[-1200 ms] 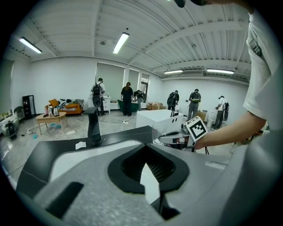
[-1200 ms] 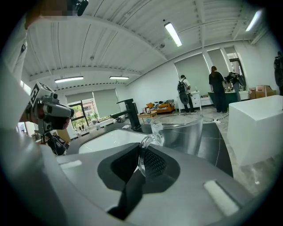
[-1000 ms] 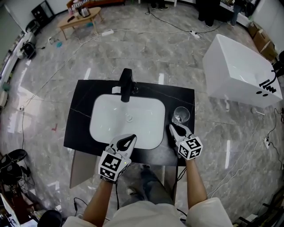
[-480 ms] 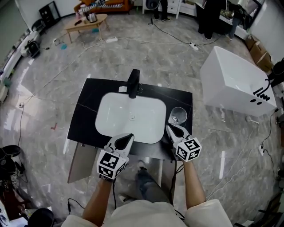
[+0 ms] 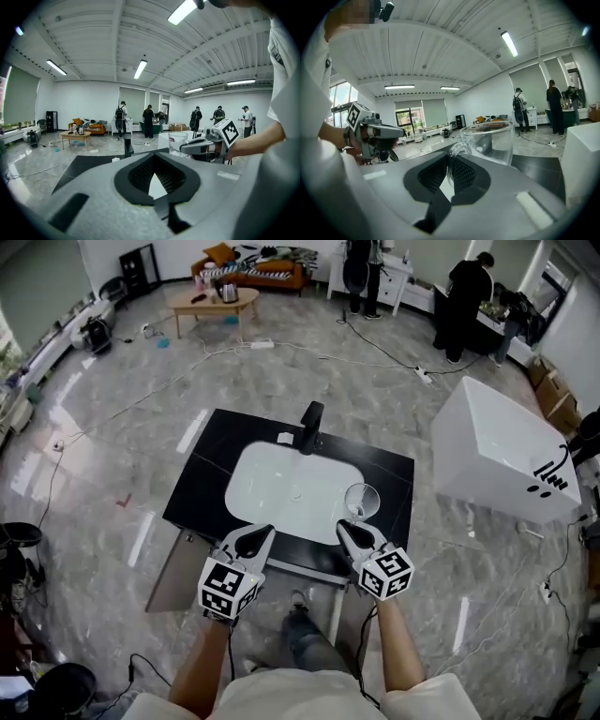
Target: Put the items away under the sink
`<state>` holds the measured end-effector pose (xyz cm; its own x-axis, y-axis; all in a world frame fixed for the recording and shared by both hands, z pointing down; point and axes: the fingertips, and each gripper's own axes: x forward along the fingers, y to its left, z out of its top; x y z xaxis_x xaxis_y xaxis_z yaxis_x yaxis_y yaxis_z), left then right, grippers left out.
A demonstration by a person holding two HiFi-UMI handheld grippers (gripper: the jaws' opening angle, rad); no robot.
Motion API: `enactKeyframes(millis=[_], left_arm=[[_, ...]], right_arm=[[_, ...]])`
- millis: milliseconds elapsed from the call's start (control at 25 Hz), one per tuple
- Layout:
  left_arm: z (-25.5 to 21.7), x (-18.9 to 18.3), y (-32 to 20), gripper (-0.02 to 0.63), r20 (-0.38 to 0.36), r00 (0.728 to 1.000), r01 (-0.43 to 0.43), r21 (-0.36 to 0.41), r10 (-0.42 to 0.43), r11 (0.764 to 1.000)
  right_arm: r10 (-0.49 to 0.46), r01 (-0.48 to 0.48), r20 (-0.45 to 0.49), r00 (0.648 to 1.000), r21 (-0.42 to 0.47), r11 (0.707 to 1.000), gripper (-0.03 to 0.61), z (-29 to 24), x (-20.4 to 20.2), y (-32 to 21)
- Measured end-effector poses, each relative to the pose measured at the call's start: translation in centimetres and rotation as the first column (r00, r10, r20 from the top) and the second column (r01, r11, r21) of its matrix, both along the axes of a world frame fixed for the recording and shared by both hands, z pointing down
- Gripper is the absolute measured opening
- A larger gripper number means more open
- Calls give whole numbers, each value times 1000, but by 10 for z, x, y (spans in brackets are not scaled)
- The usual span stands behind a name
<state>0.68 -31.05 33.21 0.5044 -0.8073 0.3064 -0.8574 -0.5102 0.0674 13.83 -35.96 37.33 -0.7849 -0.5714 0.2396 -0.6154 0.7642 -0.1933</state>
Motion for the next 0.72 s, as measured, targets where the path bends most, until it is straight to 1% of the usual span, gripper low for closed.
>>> enactKeyframes(millis=[280, 480, 720], left_arm=[[-18, -30, 38, 5, -2, 998, 57, 34, -57, 998], [-27, -52, 71, 5, 24, 995, 93, 57, -94, 994], [-39, -74, 110, 5, 22, 990, 134, 90, -137, 987]], right_arm=[[-66, 65, 15, 998, 32, 997, 15, -29, -37, 35], [-88, 87, 25, 996, 47, 995, 15, -44, -56, 66], [-118, 115, 44, 992, 59, 992, 15, -66, -77, 107]])
